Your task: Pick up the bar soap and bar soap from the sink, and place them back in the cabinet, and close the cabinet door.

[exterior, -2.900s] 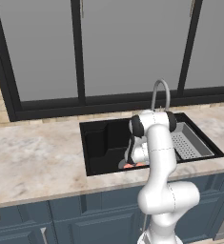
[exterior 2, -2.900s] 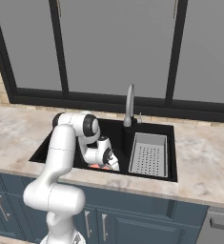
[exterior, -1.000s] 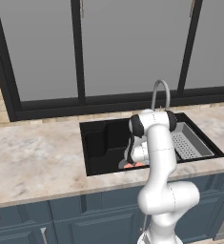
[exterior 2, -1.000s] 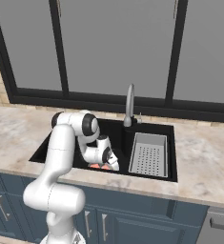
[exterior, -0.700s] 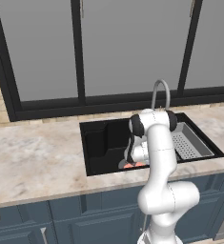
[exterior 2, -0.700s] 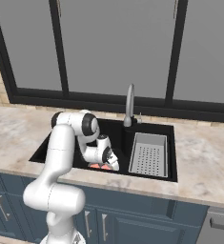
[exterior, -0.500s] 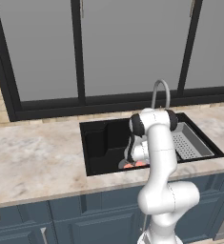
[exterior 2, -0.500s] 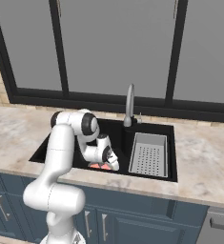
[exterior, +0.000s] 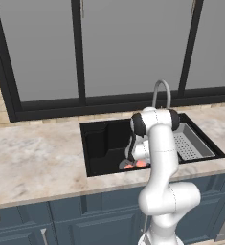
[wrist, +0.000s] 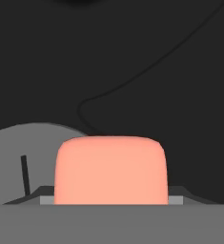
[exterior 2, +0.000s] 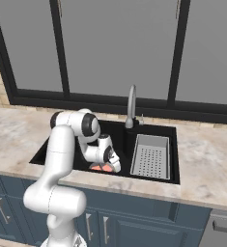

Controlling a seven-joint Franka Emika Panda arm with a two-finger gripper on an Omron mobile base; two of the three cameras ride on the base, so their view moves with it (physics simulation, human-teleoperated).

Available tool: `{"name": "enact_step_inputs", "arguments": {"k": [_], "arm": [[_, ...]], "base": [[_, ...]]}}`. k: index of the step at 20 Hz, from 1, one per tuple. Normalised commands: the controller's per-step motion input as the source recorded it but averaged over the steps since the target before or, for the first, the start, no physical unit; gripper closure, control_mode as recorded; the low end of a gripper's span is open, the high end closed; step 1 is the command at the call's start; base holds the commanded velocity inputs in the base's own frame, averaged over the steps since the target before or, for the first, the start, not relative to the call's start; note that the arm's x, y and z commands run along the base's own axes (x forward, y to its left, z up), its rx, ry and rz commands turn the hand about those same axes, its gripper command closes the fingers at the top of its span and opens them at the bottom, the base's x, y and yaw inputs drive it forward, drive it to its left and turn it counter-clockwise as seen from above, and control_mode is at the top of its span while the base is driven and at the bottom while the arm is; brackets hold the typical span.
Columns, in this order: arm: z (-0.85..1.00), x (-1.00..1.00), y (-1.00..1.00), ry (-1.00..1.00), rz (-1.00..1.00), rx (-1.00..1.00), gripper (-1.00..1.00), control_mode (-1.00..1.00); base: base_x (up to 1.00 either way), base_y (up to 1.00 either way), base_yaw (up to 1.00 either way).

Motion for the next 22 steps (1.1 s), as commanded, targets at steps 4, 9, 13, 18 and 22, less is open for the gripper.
{"name": "enact_step_inputs", "arguments": {"k": [4,9,13,18,22], "arm": [[0.15,0.00,0.00,0.00,0.00,0.00,1.00,-1.00],[0.12,-0.01,0.00,0.00,0.00,0.00,1.00,-1.00],[0.14,0.00,0.00,0.00,0.00,0.00,1.00,-1.00],[0.19,0.00,0.00,0.00,0.00,0.00,1.00,-1.00],[0.25,0.00,0.04,0.00,0.00,0.00,1.00,-1.00]], "base": [[0.00,0.00,0.00],[0.00,0.00,0.00],[0.00,0.00,0.00],[0.00,0.00,0.00],[0.00,0.00,0.00]]}}
